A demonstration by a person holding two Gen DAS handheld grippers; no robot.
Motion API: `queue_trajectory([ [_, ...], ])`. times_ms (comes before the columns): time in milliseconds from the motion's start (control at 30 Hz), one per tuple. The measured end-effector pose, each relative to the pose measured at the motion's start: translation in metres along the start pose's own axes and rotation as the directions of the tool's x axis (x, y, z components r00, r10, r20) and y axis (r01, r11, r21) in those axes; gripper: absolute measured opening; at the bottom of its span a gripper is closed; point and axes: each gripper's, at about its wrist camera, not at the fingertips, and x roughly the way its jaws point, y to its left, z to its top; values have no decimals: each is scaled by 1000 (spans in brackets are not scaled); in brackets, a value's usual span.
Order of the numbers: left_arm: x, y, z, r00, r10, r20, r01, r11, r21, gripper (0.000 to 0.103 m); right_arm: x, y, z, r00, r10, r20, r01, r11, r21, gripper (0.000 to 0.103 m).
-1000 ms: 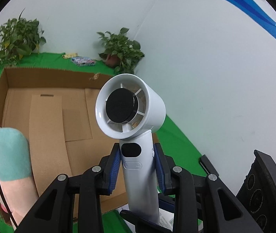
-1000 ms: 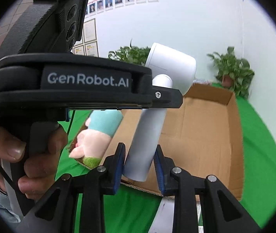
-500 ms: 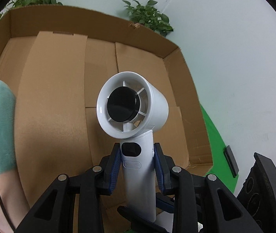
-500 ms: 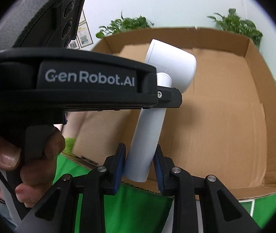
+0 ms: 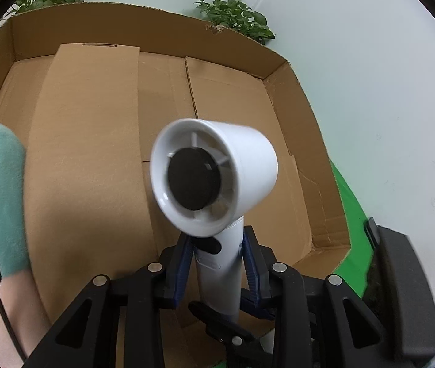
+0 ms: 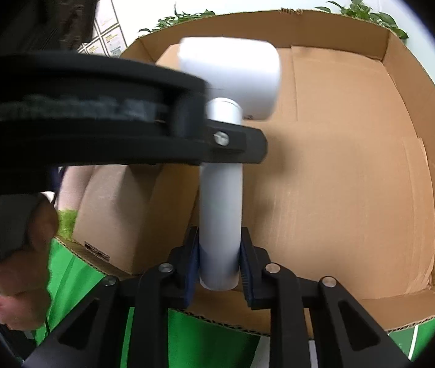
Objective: Organize objects
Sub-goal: 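Lift the white hair dryer and lower it upright into the tray box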
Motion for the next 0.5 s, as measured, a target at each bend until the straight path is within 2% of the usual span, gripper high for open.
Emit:
queue_trajectory([
  [67, -7, 3, -3, 1000, -13, 7, 13, 1000, 1, 30, 0, 0, -3, 1000, -6, -11, 6, 1000, 25, 22],
  [167, -22, 3, -7, 999, 38, 38, -39, 999, 20, 28, 0, 4, -6, 999, -37, -24, 37, 999, 22, 22],
  [300, -37, 6, -13, 998, 15, 62, -16, 1000, 15, 28, 0, 8, -8, 998, -54, -34, 54, 998, 11, 25],
  [367, -44, 7, -16, 997, 33, 71, -34, 999, 12, 28, -1, 11, -10, 998, -52, -35, 52, 999, 6, 27],
  [433, -49, 10, -18, 996, 43, 82, -44, 999, 3, 30, -2, 15, -13, 998, -41, -47, 40, 999, -10, 28],
  [500, -53, 13, -17, 994, 44, 97, -44, 999, -2, 37, -4, 17, -15, 998, -31, -48, 31, 999, -16, 29],
])
